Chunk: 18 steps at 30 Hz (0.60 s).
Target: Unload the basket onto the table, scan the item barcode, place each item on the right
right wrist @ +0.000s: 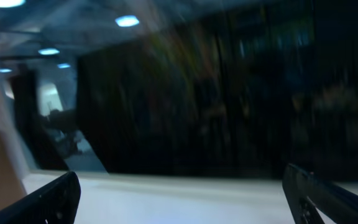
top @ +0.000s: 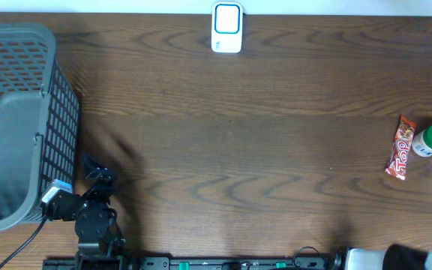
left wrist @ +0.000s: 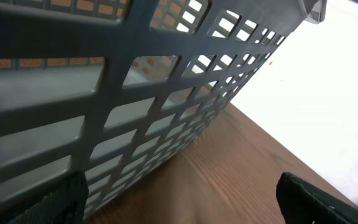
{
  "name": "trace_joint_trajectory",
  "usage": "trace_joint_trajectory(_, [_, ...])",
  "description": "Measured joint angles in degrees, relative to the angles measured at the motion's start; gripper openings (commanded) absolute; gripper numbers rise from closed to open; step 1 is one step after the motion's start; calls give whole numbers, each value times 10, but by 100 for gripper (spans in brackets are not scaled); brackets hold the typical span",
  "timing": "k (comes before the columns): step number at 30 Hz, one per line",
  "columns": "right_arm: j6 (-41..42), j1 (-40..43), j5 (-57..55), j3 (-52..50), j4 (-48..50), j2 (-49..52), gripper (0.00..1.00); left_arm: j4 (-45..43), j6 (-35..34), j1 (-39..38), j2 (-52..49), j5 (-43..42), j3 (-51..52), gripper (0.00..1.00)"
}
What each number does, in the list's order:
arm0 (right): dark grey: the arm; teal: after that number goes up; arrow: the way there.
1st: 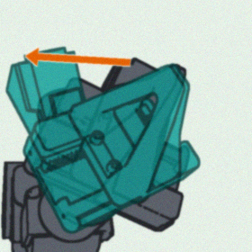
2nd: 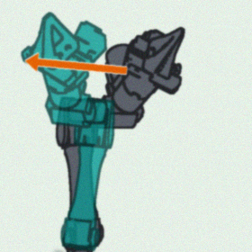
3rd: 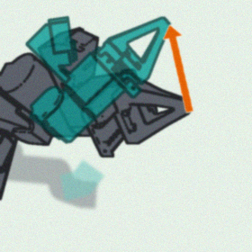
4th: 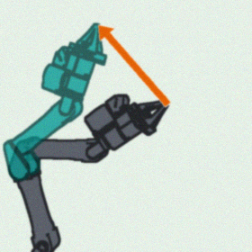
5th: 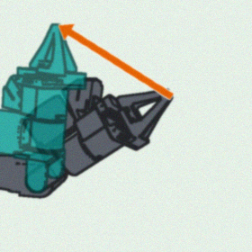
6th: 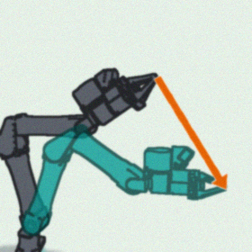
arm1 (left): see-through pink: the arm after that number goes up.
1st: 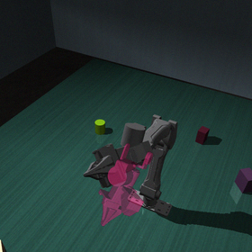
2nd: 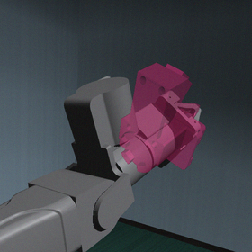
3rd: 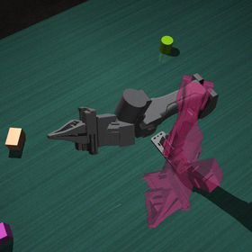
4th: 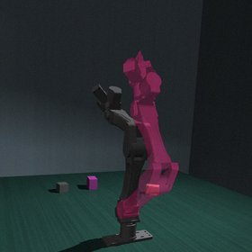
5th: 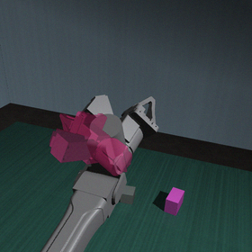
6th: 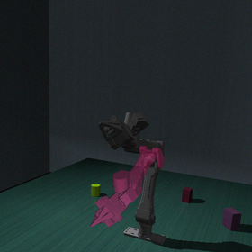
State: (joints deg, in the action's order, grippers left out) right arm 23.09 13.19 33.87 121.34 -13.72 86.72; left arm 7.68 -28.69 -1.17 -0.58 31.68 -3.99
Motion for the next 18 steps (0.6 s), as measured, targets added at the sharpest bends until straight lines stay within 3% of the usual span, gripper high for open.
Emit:
trace_joint_trajectory(4, [-23, 0, 3, 1, -36, -52, 99, 0, 0, 0, 0, 0, 0, 97])
trace_joint_trajectory(11, [-112, 0, 3, 0, -214, -109, 99, 0, 0, 0, 0, 0, 0, 97])
trace_joint_trajectory(18, [-151, -4, -21, -35, -271, -160, 99, 0, 0, 0, 0, 0, 0, 97])
